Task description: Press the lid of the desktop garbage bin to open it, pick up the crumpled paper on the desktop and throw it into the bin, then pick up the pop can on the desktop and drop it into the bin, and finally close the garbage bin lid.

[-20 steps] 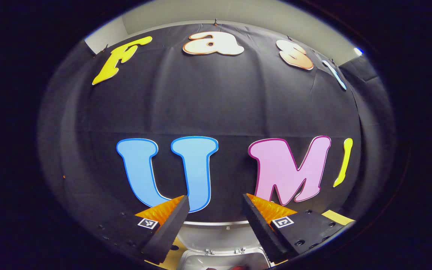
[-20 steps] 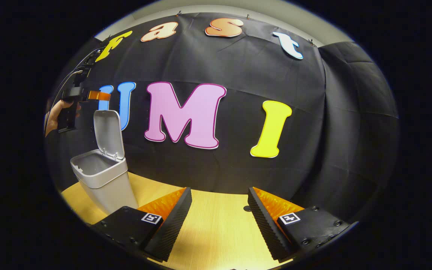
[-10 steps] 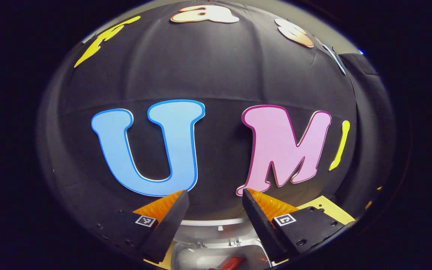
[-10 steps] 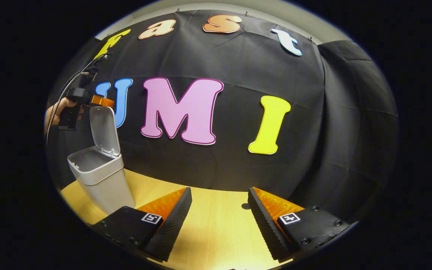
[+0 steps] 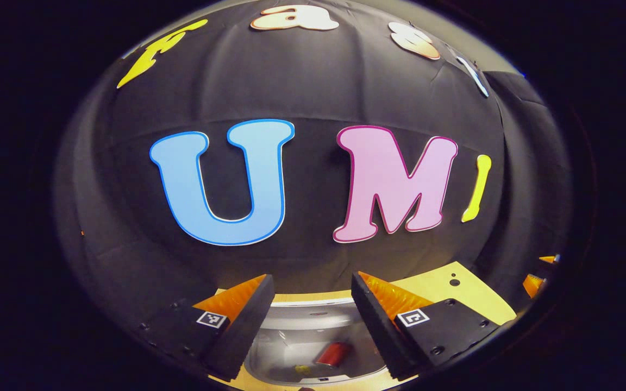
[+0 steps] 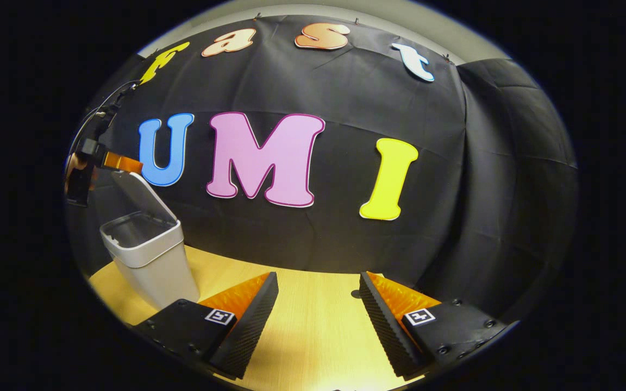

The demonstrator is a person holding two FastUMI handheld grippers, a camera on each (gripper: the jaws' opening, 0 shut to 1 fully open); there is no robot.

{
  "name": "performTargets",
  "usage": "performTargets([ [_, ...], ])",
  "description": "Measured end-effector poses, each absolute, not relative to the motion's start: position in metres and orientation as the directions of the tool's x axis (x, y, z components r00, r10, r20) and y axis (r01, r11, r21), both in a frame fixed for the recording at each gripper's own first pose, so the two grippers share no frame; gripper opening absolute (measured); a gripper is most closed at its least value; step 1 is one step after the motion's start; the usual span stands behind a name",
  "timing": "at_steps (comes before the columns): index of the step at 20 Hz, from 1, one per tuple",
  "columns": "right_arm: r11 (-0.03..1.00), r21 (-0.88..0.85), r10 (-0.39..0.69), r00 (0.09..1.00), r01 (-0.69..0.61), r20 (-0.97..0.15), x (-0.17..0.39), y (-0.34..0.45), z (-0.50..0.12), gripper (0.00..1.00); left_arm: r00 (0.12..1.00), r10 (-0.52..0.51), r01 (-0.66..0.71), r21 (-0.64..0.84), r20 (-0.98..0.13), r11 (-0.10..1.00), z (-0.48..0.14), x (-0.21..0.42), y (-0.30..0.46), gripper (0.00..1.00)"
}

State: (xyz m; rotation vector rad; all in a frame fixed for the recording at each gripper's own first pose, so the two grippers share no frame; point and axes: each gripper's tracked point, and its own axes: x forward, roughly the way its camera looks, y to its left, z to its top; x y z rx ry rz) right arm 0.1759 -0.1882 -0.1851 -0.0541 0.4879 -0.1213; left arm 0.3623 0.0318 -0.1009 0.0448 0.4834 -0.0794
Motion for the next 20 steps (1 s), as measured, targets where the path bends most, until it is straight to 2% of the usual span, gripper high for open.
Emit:
performTargets([
  [3,0.991,-0.104,-0.126,0.886,0.088,-0.446,0.16,-0.174,-0.176,0.97,0.859,-0.059,0.079,0.019,-0.509,0.997,-0.136,0.333,0.04,0.95],
  [8,0.99,-0.116,-0.121,0.875,0.075,-0.468,0.124,-0.156,-0.172,0.97,0.854,-0.042,0.072,0.037,-0.519,0.997,-0.179,0.3,0.042,0.97],
  [14,0.986,-0.149,-0.141,0.872,0.08,-0.469,0.09,-0.145,-0.162,0.97,0.864,-0.019,0.045,0.041,-0.503,0.998,-0.2,0.28,0.041,0.98],
  [20,0.991,-0.093,-0.127,0.88,0.095,-0.458,0.065,-0.122,-0.147,0.97,0.88,-0.025,0.071,0.079,-0.474,0.994,-0.209,0.277,0.038,0.99],
])
